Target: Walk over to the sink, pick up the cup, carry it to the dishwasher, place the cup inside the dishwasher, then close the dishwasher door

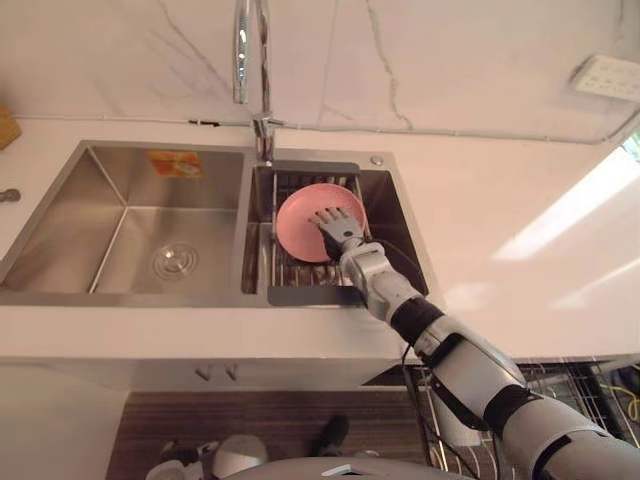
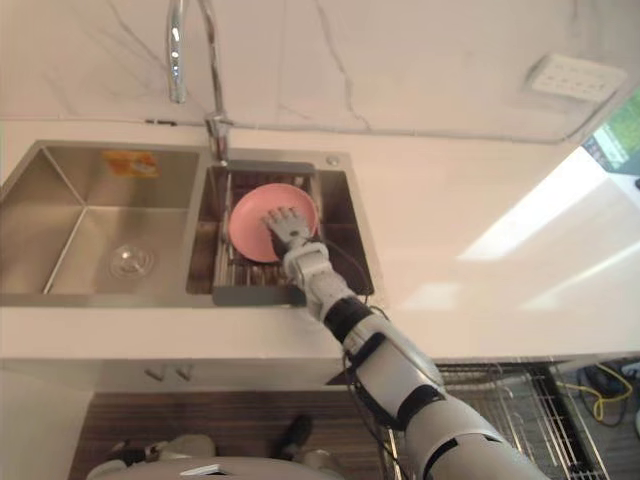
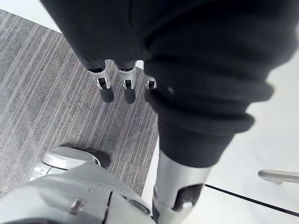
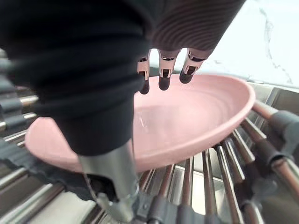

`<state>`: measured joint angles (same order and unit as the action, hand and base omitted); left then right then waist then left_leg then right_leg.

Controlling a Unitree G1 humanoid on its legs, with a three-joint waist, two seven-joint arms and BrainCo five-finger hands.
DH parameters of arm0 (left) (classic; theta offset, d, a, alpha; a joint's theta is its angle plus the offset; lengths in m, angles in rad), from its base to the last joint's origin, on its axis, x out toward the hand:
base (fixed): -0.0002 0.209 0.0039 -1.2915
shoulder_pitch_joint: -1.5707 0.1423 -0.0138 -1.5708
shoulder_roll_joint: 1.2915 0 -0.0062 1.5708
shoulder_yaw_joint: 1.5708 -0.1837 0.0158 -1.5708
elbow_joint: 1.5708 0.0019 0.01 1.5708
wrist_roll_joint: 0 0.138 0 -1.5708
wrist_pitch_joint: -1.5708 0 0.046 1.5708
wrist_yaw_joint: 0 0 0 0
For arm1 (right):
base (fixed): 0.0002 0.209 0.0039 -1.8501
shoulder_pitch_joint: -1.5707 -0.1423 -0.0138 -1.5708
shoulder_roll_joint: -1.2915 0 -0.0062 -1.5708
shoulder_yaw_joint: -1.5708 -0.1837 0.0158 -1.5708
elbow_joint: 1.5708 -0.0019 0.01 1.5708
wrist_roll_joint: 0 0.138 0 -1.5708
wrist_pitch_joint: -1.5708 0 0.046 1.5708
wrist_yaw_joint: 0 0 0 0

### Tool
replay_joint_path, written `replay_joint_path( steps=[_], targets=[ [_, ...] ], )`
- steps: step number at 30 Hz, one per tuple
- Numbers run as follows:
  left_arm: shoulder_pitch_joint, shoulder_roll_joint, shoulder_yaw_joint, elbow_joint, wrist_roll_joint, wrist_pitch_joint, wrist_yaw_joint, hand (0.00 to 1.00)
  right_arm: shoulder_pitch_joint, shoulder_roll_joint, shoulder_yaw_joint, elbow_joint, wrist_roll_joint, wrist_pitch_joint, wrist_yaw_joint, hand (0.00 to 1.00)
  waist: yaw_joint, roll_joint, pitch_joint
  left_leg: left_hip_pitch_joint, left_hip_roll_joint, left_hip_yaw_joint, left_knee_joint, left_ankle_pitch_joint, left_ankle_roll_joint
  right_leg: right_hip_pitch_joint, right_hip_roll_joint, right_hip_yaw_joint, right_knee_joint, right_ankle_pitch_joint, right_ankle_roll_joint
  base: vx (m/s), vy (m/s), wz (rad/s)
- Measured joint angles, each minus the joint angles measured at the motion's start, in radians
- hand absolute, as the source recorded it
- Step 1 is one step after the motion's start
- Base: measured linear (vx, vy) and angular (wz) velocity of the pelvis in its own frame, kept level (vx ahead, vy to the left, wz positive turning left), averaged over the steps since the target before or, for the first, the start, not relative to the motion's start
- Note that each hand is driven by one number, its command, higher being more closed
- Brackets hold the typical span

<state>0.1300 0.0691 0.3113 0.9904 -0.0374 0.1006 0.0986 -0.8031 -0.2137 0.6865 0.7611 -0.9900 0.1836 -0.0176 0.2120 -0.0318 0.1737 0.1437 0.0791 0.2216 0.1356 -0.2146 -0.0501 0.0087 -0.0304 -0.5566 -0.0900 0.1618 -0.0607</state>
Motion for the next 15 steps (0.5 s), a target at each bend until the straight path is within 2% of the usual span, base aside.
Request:
replay_joint_path(
  steps=[1, 2, 10, 15],
  targets=[
    [0.0, 0.0, -0.001, 0.0, 0.0, 0.0, -0.001, 0.0, -0.001, 0.001, 0.0, 0.007, 0.0, -0.005, 0.009, 0.0, 0.004, 0.001, 0.001, 0.001, 0.0, 0.0, 0.0, 0.0, 0.0, 0.001, 0.0, 0.0, 0.0, 0.0, 0.001, 0.0, 0.0, 0.0],
    [-0.002, 0.0, -0.001, 0.0, 0.0, 0.0, -0.002, 0.0, -0.001, 0.002, 0.002, 0.012, 0.0, -0.006, 0.018, 1.0, 0.008, -0.001, 0.002, 0.001, 0.0, 0.0, 0.0, -0.001, 0.0, 0.001, 0.0, 0.0, 0.0, 0.0, 0.001, 0.0, 0.0, 0.0],
    [-0.022, 0.005, -0.001, 0.0, 0.0, 0.001, -0.003, 0.0, -0.001, 0.012, 0.009, 0.019, -0.037, -0.011, 0.014, 1.0, 0.009, -0.004, 0.011, 0.016, -0.001, 0.001, -0.009, -0.002, 0.0, 0.012, 0.0, 0.001, 0.0, -0.003, 0.004, 0.0, 0.0, 0.0],
    [-0.021, 0.006, -0.001, 0.0, 0.0, 0.001, -0.002, 0.0, 0.001, 0.016, 0.018, 0.016, -0.039, -0.001, -0.029, 1.0, 0.008, -0.004, 0.011, 0.018, -0.001, 0.012, -0.014, -0.001, 0.0, 0.005, 0.002, 0.01, 0.0, -0.003, 0.004, 0.0, -0.001, -0.05]
  ],
)
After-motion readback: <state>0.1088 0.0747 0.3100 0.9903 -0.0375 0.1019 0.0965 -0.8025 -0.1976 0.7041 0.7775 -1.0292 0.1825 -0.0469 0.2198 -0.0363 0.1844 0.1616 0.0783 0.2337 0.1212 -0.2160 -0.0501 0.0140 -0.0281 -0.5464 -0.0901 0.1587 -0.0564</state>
